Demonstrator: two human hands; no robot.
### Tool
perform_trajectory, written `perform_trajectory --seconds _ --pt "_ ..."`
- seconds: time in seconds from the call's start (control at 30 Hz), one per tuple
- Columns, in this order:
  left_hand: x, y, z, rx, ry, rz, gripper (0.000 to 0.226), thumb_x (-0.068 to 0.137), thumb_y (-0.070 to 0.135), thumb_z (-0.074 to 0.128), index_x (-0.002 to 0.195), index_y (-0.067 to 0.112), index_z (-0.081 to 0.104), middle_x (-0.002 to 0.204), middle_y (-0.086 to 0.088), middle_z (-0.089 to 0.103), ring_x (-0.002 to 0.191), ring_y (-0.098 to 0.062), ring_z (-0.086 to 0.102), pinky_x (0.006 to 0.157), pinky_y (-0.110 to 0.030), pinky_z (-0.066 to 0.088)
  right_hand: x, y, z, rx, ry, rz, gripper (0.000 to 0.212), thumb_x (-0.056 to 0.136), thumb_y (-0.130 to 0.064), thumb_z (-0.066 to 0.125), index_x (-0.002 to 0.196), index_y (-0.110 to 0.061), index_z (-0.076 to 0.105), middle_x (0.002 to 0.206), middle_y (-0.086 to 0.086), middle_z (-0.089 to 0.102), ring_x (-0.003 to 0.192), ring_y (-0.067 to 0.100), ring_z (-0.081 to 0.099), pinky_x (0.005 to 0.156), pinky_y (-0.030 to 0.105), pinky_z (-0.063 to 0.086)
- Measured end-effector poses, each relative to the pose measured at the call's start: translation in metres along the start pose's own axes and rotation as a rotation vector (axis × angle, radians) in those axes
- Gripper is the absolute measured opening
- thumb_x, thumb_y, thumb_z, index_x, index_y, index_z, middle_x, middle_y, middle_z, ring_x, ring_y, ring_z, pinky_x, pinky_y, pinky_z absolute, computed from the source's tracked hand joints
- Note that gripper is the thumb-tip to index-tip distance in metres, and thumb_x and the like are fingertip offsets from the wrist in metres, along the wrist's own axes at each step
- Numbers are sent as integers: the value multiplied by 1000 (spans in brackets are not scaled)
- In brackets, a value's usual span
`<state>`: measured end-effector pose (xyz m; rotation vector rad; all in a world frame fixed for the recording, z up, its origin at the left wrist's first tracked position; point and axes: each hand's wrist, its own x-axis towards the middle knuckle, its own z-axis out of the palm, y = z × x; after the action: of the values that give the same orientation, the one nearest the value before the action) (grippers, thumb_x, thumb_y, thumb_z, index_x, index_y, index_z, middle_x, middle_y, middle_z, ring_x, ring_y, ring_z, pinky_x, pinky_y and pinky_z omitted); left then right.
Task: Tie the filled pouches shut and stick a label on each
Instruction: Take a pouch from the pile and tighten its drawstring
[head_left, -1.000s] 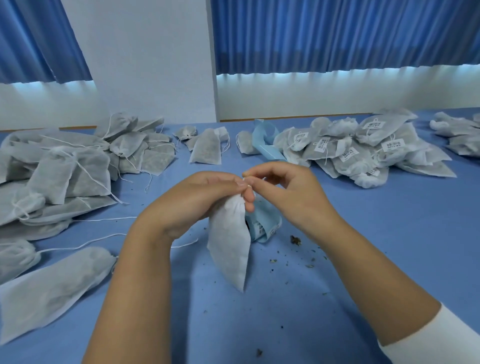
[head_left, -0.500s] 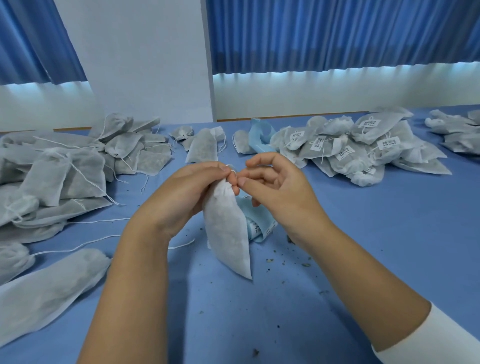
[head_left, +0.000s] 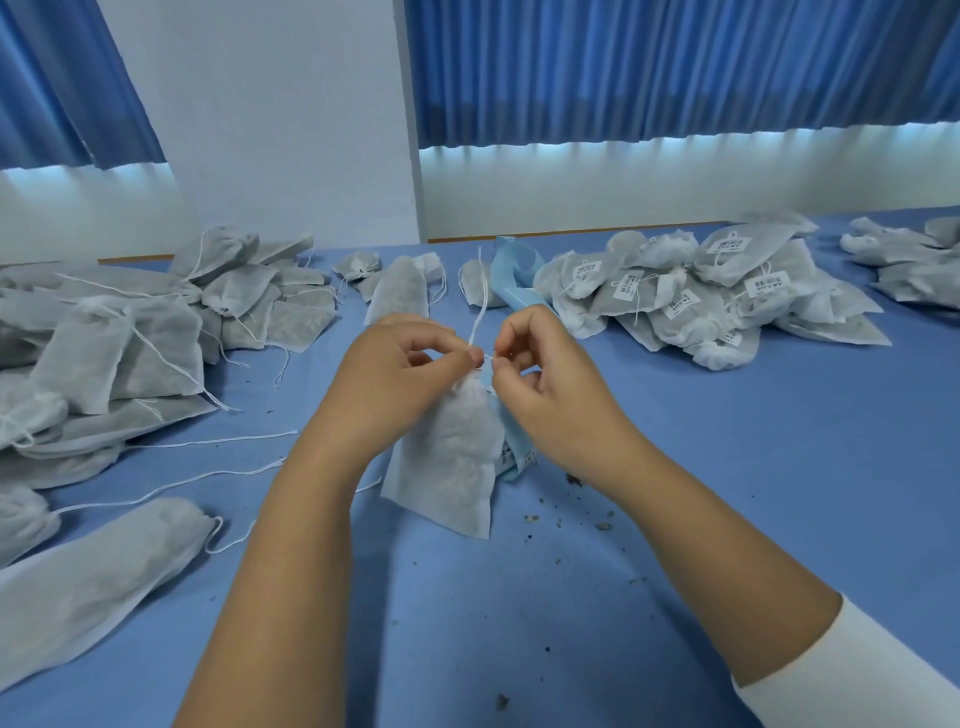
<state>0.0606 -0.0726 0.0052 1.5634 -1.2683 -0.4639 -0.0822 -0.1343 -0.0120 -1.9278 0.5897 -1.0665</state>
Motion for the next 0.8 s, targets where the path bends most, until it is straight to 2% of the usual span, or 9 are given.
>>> perform_trajectory --seconds 0.13,0.23,0.33,0.43,0.5,0.6,0.67,0.73,0.8 --pt "-1 0 -3 -48 -26 -41 13 81 29 79 71 21 76 91 0 72 66 -5 55 61 -14 42 0 -1 2 47 31 -12 26 89 3 54 86 -23 47 81 -11 50 68 -1 46 64 13 41" --pt "-2 1 -3 -51 -52 -54 12 83 31 78 76 21 77 96 -14 72 72 -12 54 69 -26 42 1 1 2 148 42 17 27 85 4 60 89 -20 48 86 -5 51 81 6 52 70 20 47" --pt "-2 1 -4 -53 -86 -76 14 84 32 76 79 19 78 99 -21 71 78 -17 55 75 -32 40 1 4 4 198 53 49 29 83 5 63 87 -21 49 88 -6 53 81 11 57 71 28 49" --pt "-2 0 -4 -40 -91 -99 16 84 33 75 78 18 78 96 -18 71 74 -11 53 71 -26 40 1 4 3 127 98 39 28 83 2 65 81 -22 52 89 -9 63 78 8 63 69 21 47" --pt "-2 0 -4 -20 -83 -105 16 84 33 76 78 19 78 92 -13 72 71 -8 54 68 -23 40 1 3 1 69 115 12 28 82 2 64 76 -23 53 87 -10 69 77 2 64 61 18 43" --pt "-3 0 -5 -9 -90 -109 17 84 34 75 79 19 78 82 -9 71 68 -6 51 65 -21 39 -1 1 0 15 98 -19 26 81 5 61 73 -20 55 86 -1 71 60 -4 57 52 13 37" --pt "-2 0 -5 -1 -102 -118 17 83 36 75 77 20 78 71 0 65 63 -3 48 59 -16 37 -1 0 -1 -5 89 -14 23 81 5 61 74 -17 55 82 -1 67 53 -5 54 53 10 36" --pt "-2 1 -4 11 -119 -132 18 83 37 75 73 23 77 66 8 60 59 -2 45 55 -13 35 0 0 -3 -2 57 22 22 82 5 59 75 -15 54 76 -6 61 58 -3 53 60 10 38" --pt "-2 2 -2 18 -136 -136 19 84 38 74 70 25 75 65 10 59 59 -2 45 57 -16 34 3 0 -5 48 0 98 23 84 5 56 76 -15 53 74 -5 57 65 6 50 66 17 40"
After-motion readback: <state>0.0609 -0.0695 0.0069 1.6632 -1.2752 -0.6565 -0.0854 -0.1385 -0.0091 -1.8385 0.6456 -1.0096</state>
